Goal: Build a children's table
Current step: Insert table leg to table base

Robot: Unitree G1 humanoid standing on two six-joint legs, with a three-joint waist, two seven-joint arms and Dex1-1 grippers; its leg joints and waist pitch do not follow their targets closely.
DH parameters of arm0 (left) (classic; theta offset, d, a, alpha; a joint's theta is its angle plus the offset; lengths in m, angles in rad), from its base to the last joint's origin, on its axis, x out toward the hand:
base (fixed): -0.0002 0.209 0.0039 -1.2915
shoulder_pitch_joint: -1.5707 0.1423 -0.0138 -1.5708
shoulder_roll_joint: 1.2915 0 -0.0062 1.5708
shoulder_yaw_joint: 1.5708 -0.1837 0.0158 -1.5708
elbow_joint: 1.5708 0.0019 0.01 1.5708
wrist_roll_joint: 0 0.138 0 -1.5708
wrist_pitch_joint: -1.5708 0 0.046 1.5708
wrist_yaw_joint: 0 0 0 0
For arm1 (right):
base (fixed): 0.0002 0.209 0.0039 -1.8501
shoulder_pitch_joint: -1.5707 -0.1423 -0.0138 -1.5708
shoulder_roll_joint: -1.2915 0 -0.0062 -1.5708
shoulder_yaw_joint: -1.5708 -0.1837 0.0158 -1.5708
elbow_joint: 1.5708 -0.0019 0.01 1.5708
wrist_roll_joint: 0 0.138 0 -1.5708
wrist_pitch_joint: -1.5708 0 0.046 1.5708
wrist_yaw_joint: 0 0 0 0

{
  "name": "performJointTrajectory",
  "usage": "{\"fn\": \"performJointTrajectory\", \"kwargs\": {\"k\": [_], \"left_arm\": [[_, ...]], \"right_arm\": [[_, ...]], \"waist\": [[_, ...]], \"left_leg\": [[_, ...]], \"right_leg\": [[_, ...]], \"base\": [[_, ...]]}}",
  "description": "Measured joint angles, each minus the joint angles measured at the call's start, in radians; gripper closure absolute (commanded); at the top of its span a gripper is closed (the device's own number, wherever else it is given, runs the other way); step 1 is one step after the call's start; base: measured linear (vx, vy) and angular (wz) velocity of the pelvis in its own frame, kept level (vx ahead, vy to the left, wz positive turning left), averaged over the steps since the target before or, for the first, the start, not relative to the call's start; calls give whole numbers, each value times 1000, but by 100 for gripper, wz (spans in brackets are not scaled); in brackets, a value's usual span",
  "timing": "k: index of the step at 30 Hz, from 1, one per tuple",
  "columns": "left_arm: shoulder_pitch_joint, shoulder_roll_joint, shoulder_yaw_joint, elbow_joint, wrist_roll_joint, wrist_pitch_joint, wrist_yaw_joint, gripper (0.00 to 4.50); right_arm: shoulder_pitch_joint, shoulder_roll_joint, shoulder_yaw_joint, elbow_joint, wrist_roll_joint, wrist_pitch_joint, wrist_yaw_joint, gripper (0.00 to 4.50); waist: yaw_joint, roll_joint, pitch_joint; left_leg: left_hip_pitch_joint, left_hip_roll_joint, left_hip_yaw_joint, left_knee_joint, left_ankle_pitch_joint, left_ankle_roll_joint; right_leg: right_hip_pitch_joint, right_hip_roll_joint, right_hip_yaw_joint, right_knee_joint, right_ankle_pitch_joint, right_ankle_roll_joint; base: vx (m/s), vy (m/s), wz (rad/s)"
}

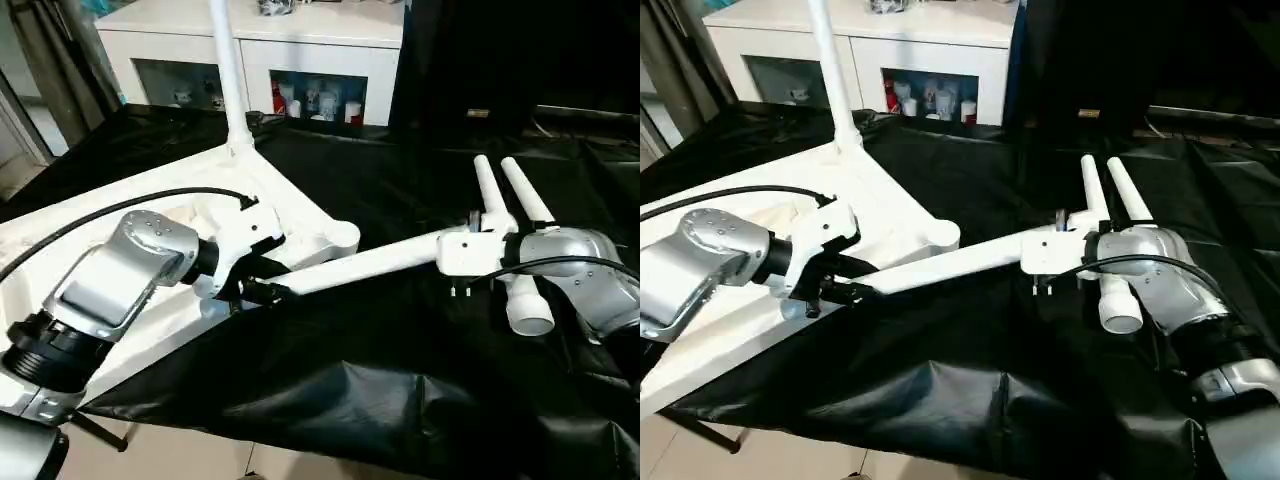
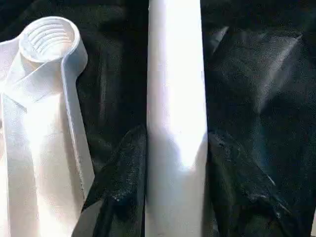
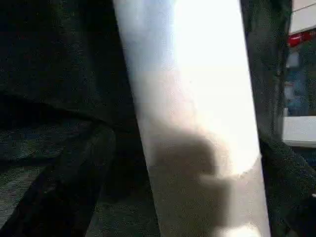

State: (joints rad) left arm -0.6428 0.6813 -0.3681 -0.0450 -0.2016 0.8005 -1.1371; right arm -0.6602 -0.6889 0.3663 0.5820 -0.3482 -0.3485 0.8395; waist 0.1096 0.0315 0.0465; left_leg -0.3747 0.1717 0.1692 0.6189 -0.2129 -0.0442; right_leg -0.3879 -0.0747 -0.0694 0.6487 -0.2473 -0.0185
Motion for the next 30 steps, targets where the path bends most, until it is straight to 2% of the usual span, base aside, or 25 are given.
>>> {"fn": "performJointTrajectory", "kwargs": {"k": [18,28,30], "left_arm": [[-6,24,3,-16,-14,12,-27,296],[-59,-17,39,86,-28,-3,-25,296],[-71,-39,58,122,-42,-23,-18,296]], "right_arm": [[-9,16,1,55,4,-47,21,234],[-44,8,-16,62,-7,-54,15,246],[-48,7,-33,63,-8,-54,8,246]], "waist": [[0,0,0],[1,0,0],[2,1,0]], "left_leg": [[-1,0,0,3,-1,1],[-1,0,0,4,-1,1],[-2,0,0,4,-1,2]], "right_leg": [[0,0,0,1,0,-1],[0,0,0,1,1,-1],[0,0,0,1,1,-1]], "base": [[0,0,0],[0,0,0],[0,0,0]]}}
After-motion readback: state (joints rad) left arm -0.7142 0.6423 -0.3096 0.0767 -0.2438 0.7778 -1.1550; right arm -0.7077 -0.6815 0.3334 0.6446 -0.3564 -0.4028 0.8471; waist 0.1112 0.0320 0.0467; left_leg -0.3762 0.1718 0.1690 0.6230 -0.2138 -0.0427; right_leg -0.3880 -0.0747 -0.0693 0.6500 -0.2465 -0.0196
